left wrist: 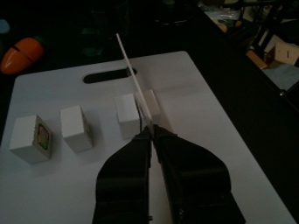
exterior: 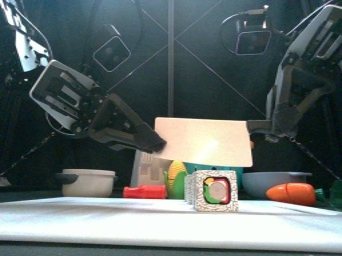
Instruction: Cut third and fourth piece of sushi
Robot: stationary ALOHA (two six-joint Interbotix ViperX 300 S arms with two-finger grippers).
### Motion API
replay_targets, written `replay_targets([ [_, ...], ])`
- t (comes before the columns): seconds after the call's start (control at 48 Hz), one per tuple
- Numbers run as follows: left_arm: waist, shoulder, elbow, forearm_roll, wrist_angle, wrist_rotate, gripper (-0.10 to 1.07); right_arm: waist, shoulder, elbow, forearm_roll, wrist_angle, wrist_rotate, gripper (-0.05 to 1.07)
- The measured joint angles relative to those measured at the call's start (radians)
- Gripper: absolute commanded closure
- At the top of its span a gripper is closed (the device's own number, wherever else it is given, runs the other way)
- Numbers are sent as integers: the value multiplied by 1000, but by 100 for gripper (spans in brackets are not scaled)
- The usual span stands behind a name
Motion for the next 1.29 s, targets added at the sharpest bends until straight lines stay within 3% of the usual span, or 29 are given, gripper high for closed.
replay_targets([
  [1.292,-8,2,-2,-21,2,8,49,-8,-20,-6,-15,0,-8,70],
])
